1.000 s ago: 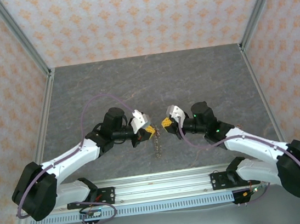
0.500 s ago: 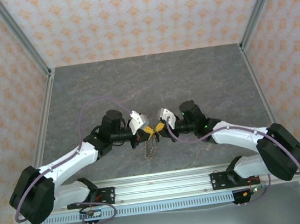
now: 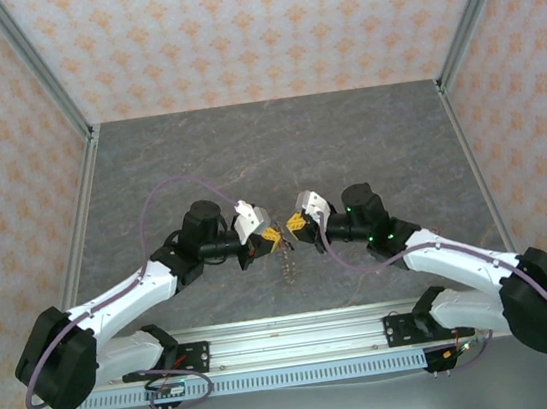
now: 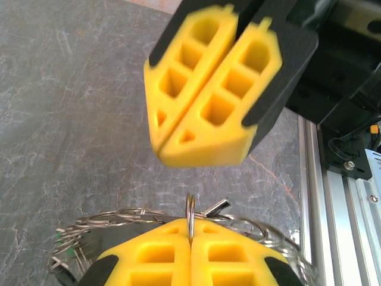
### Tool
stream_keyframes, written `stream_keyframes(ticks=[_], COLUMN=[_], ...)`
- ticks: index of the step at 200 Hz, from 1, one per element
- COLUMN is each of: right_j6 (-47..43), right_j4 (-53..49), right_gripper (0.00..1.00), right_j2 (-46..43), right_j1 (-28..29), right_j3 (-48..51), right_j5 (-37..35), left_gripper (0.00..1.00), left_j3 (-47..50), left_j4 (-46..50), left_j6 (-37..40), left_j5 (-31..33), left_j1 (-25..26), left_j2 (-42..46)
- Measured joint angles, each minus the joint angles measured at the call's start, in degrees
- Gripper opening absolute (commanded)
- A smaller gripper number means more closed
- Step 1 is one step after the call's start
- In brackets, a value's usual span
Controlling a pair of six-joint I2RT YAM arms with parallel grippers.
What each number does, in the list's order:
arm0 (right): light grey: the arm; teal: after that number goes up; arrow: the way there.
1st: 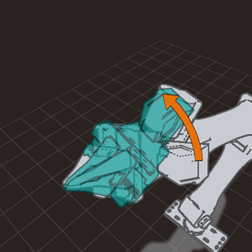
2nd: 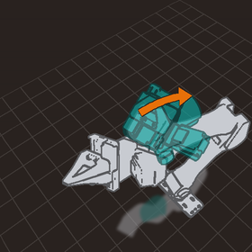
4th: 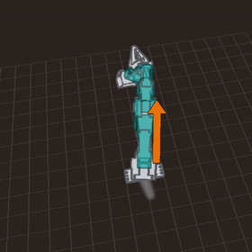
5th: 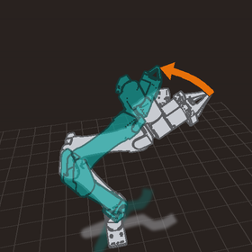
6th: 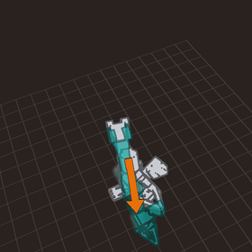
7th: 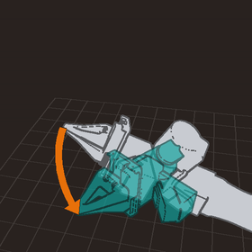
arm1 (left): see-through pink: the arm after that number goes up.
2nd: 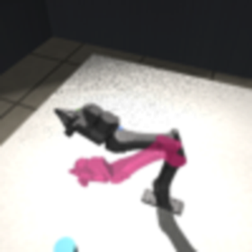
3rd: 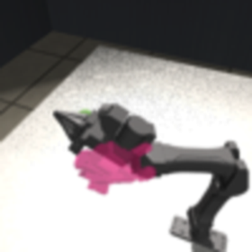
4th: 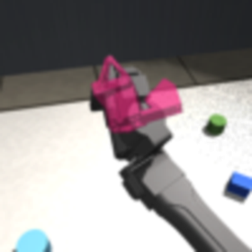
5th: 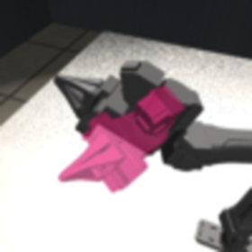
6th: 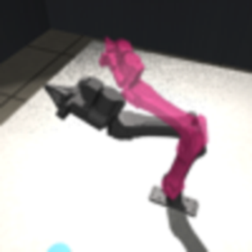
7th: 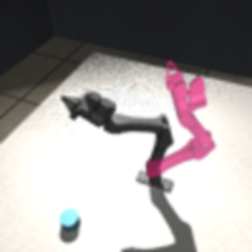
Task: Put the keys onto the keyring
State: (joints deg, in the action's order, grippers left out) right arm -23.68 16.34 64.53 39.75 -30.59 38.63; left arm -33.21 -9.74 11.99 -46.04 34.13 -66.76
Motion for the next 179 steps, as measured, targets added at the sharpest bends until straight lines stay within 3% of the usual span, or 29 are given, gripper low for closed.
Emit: stream_keyframes(ticks=[68, 179], right_j6=[1.03, 3.74], right_j4=[0.04, 0.55], right_gripper=[0.1, 0.1], right_j2=[4.57, -11.58], right_j1=[1.38, 1.38], right_j3=[0.09, 5.99], right_j5=[0.98, -15.91], left_gripper=[0.0, 0.0], left_j3=[0.02, 1.6], left_j4=[0.48, 1.38], left_j6=[-0.17, -0.55], left_j5=[0.7, 4.57], left_j1=[0.0, 0.0], left_j2=[2.75, 6.49])
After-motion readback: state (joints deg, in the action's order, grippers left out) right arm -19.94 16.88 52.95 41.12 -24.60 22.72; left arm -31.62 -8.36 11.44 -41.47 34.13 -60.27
